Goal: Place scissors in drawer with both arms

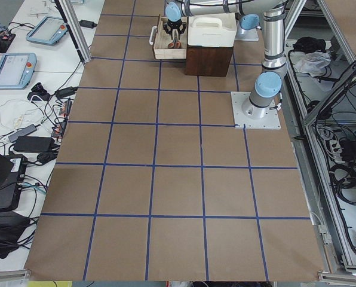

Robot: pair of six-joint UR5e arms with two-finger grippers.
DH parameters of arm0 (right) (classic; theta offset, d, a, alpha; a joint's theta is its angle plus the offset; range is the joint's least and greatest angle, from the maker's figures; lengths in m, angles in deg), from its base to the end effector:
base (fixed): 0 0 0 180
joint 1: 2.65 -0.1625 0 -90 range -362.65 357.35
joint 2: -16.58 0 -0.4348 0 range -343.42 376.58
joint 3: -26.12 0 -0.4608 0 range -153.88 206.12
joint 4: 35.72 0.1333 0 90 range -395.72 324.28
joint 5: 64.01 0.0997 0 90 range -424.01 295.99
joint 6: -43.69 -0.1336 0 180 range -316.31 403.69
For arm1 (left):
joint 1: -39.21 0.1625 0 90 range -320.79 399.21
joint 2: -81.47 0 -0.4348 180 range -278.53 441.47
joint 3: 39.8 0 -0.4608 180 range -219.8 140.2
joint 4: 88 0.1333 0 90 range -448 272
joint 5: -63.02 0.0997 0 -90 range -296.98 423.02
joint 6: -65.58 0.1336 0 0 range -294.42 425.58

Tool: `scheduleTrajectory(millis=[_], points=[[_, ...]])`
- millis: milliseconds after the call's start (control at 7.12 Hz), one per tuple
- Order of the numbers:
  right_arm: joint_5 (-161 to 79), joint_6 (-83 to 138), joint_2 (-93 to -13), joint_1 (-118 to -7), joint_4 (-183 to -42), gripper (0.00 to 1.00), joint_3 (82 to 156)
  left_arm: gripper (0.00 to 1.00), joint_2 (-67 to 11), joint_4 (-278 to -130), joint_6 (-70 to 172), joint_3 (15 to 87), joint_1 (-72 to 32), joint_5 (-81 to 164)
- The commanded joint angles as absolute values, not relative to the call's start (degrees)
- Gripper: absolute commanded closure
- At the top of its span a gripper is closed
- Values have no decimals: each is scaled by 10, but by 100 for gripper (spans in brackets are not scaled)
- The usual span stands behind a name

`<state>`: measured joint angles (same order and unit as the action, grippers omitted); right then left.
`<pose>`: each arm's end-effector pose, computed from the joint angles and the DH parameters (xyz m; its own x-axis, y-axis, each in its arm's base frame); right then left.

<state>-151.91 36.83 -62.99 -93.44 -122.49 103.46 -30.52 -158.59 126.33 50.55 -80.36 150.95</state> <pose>0.1470 -0.6346 0.4728 -0.9937 0.1064 -0.0343 0.1057 0.9942 0.0217 -0.4566 -0.5248 0.2521 0.0049 0.9981 0.0622 1.0000 -0.0045 -0.0065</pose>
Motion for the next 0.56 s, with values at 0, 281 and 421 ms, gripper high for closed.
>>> scheduleTrajectory(millis=[0,281,421], points=[[-1525,368,-630,-934,-1225,0,1035,22,-305,-1586,1263,506,-804,1510],[-1528,367,-630,-934,-1212,0,1035,22,-290,-1565,1263,504,-804,1510],[-1528,367,-630,-934,-1208,0,1035,22,-274,-1565,1263,492,-797,1509]])
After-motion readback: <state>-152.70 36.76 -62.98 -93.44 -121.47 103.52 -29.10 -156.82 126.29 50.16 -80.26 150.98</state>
